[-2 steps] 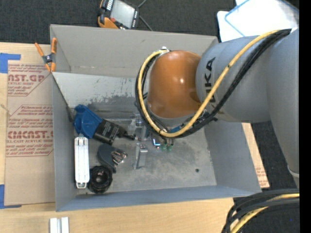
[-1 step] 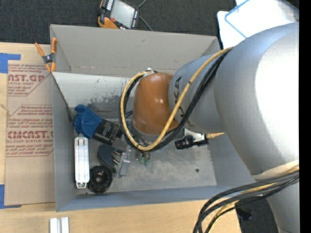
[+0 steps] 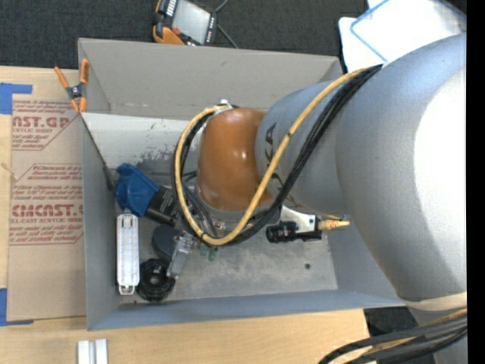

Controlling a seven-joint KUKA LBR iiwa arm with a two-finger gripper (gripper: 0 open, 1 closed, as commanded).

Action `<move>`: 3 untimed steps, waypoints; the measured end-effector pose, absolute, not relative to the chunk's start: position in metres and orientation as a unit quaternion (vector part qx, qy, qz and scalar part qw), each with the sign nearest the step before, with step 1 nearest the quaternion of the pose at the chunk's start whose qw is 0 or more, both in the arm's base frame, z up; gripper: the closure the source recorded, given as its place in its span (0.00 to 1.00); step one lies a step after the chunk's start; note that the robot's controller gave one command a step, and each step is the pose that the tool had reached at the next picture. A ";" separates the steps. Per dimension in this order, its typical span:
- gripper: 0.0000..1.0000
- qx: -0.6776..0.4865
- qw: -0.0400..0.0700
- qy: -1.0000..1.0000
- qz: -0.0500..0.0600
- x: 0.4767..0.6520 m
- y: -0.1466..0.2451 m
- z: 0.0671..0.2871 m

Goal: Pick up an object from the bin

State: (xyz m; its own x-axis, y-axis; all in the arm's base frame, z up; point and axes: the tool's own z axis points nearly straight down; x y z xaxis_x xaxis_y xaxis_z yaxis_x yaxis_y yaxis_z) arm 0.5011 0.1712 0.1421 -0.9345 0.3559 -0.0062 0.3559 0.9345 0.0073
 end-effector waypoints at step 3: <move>1.00 -0.102 0.004 0.995 0.001 0.483 0.223 0.074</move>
Offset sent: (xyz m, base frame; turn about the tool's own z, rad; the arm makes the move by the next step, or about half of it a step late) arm -0.0105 0.0310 -0.0721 -0.4620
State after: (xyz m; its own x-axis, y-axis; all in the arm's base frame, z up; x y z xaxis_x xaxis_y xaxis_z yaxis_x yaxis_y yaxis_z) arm 0.4829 0.2229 0.0743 -0.9793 -0.2021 -0.0087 -0.2021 0.9794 0.0004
